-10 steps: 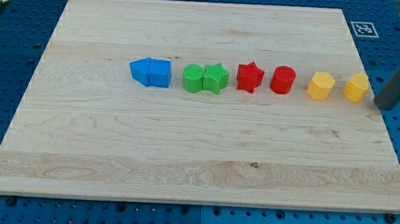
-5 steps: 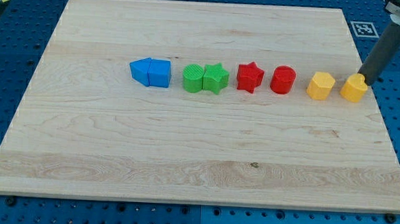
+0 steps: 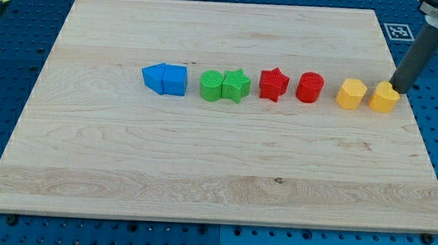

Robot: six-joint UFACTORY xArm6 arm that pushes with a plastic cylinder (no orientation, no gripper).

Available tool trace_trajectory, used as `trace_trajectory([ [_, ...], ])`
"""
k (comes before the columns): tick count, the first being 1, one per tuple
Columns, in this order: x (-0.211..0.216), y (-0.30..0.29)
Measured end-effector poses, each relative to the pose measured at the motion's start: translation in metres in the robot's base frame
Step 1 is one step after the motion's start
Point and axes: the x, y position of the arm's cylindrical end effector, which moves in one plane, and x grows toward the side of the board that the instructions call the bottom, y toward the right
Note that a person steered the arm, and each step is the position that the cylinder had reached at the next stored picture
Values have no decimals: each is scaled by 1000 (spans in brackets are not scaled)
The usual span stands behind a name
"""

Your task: Move yellow heart into yellow hexagon

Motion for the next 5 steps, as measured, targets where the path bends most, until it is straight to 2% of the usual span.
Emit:
trace_trajectory([
  [1, 2, -9],
  [3, 2, -65],
  [5, -30, -64],
])
